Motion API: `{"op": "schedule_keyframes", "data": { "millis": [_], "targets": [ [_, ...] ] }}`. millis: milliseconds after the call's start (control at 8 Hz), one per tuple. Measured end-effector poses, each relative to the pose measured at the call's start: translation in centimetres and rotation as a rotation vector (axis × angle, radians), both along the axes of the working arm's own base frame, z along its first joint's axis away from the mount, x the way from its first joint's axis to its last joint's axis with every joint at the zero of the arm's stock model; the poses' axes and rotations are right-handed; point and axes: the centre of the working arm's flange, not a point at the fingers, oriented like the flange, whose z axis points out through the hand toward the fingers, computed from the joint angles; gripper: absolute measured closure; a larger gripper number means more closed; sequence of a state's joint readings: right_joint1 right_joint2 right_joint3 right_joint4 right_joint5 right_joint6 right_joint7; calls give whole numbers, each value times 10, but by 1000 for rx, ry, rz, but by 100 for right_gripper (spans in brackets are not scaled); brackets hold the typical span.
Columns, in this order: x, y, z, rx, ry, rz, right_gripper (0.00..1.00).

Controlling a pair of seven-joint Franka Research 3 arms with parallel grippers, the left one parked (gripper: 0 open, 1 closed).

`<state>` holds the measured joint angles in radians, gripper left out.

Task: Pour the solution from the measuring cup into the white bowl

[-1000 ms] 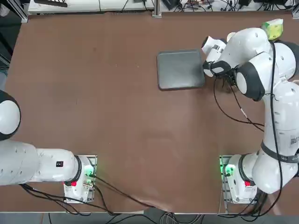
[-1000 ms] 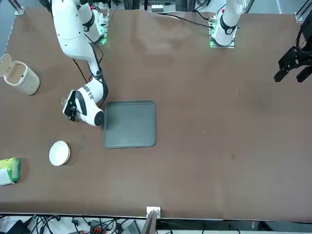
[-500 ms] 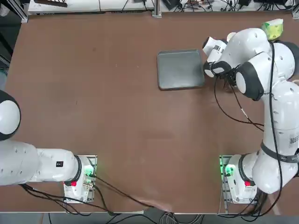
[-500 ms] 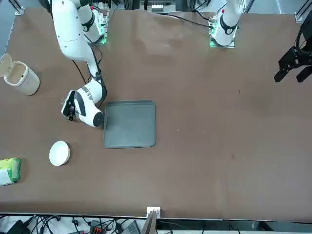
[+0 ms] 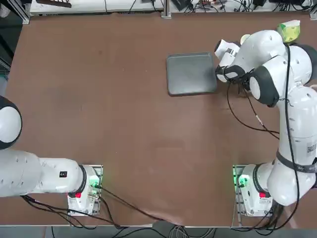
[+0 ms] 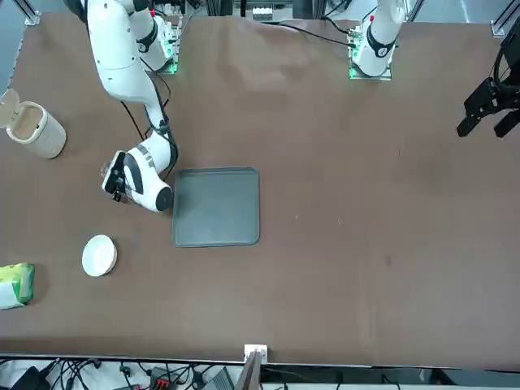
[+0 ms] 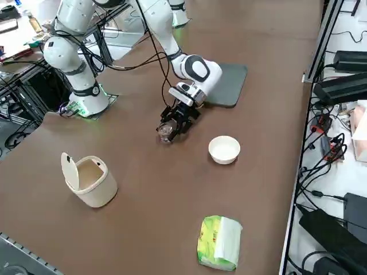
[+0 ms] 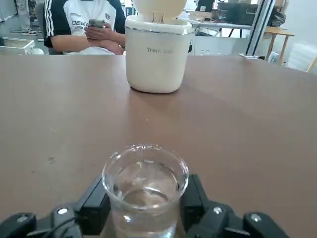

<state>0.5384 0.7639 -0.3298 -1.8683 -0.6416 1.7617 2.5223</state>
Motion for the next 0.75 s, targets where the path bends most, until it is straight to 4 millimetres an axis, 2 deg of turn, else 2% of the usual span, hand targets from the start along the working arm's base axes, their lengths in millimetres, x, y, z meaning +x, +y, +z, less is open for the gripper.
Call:
{"op": "schedule_keyframes", "data": {
  "millis": [250,375,500,750],
  "targets": [
    [3,6,4,2,33,40,27],
    [10,14,12,9,55,71,27],
    [19,24,27,26,72,112,27],
    [42,48,75,85,82,208,27]
  ]
}}
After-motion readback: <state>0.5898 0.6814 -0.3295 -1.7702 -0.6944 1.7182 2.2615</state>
